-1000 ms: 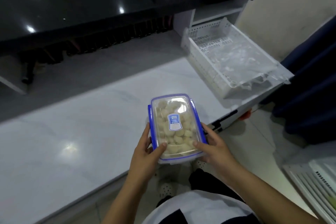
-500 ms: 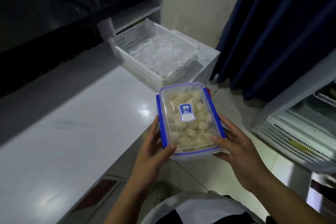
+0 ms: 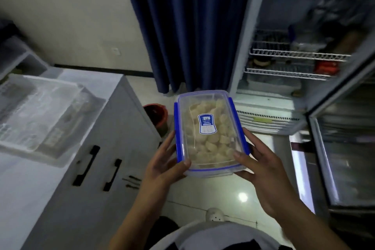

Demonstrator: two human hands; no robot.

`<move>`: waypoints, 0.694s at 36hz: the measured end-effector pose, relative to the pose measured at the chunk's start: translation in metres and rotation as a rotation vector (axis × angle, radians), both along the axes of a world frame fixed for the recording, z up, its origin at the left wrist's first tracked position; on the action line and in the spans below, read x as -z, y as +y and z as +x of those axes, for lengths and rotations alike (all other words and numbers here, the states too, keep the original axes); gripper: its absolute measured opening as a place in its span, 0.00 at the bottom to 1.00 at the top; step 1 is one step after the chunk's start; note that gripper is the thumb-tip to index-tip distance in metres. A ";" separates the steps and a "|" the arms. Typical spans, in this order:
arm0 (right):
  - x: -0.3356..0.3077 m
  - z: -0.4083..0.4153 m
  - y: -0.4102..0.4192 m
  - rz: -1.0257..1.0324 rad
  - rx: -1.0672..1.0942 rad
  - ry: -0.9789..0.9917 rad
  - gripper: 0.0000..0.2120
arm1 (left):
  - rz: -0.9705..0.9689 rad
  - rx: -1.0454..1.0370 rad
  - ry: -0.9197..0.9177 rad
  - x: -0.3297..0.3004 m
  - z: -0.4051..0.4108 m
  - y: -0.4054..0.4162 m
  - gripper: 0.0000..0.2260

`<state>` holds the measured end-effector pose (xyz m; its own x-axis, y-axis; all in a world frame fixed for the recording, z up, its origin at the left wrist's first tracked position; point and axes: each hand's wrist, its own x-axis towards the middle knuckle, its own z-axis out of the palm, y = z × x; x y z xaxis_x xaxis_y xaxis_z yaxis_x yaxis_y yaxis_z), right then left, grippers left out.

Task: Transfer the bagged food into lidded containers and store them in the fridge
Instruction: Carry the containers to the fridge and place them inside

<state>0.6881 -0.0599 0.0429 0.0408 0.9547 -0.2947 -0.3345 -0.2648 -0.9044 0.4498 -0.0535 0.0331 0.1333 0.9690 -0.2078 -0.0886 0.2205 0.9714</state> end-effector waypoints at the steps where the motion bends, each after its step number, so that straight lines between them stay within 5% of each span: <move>1: 0.001 0.012 0.000 -0.001 0.023 -0.005 0.30 | -0.018 0.024 0.001 -0.001 0.013 0.007 0.35; 12: 0.018 0.100 0.046 -0.018 0.280 0.007 0.28 | -0.055 0.220 -0.040 -0.006 0.114 0.106 0.31; 25: 0.019 0.167 0.199 -0.088 0.416 -0.063 0.30 | -0.139 0.283 -0.147 0.013 0.191 0.281 0.27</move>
<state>0.8548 0.1392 0.0237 0.4373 0.8246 -0.3590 -0.3736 -0.1965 -0.9065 0.6411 0.2270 0.0197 0.4307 0.8534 -0.2937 -0.1422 0.3856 0.9116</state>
